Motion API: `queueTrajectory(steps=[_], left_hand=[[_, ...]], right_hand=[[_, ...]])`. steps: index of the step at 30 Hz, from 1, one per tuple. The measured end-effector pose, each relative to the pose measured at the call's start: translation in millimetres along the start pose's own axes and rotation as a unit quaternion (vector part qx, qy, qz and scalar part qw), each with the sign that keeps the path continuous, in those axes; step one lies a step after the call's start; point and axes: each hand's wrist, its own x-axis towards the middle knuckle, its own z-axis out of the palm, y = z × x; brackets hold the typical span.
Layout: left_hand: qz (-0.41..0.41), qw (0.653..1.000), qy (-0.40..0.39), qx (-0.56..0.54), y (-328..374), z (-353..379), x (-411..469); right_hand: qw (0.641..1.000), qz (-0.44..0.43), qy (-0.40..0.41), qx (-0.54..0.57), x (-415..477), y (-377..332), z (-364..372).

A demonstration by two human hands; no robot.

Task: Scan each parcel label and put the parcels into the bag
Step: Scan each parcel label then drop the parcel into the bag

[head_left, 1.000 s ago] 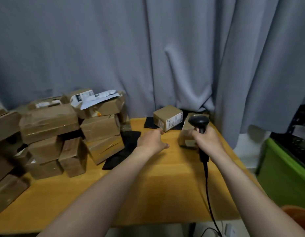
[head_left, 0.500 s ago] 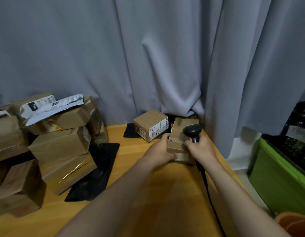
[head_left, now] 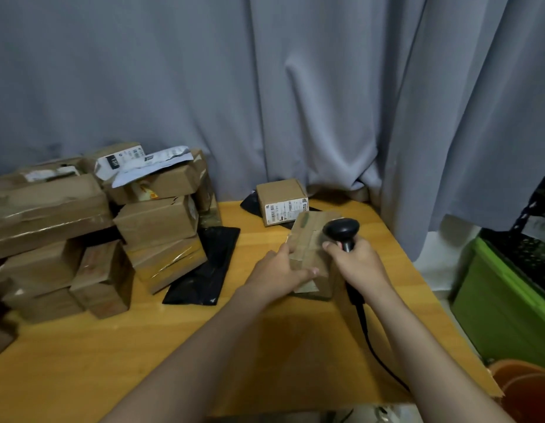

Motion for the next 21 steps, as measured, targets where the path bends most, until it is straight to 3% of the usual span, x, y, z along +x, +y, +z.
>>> queueTrajectory(steps=[6, 11, 15, 18, 21], left_hand=[[-0.078, 0.996, 0.004, 0.045, -17, -5, -76], [-0.143, 0.982, 0.019, 0.118, -26, -4, -128], [-0.164, 0.976, 0.004, 0.142, -38, -14, -160], [-0.173, 0.979, 0.013, 0.104, -56, -23, -185], [-0.199, 0.977, 0.008, -0.069, -81, -38, -206]], right_hand=[[0.998, 0.0, -0.055, 0.005, -74, -15, 18], [0.99, 0.036, -0.112, 0.083, -125, -17, 30], [0.99, 0.04, -0.101, 0.095, -152, -22, 39], [0.99, 0.03, -0.1, 0.092, -167, -26, 46], [0.992, 0.007, -0.094, 0.086, -182, -31, 53]])
